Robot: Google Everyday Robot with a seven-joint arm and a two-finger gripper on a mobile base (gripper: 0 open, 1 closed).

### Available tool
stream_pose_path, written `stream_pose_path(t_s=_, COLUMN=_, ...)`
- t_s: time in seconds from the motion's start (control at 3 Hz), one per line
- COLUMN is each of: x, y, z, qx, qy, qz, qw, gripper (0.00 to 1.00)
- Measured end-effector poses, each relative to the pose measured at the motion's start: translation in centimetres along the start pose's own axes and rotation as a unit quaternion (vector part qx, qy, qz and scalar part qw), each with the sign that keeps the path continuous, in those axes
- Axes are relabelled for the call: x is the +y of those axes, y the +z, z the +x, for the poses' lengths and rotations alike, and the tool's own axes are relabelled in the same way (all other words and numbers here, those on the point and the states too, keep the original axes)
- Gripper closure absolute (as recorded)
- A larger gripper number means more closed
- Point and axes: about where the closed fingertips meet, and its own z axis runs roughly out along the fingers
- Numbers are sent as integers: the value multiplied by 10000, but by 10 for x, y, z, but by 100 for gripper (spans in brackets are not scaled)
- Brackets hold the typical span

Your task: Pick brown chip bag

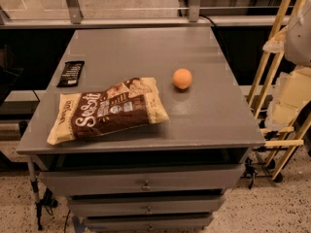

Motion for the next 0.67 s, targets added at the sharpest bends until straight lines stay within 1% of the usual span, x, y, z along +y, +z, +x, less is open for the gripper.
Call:
stream_pose_path(t_s=0.33, x=0, y=0, z=0, qx=0, qy=-1, qz=1, qw=10000, gripper=0)
stream_pose_path(t_s=0.67, x=-8, y=6, z=-36, qx=-54, qy=-489, qz=-65, qw=9988, gripper=0)
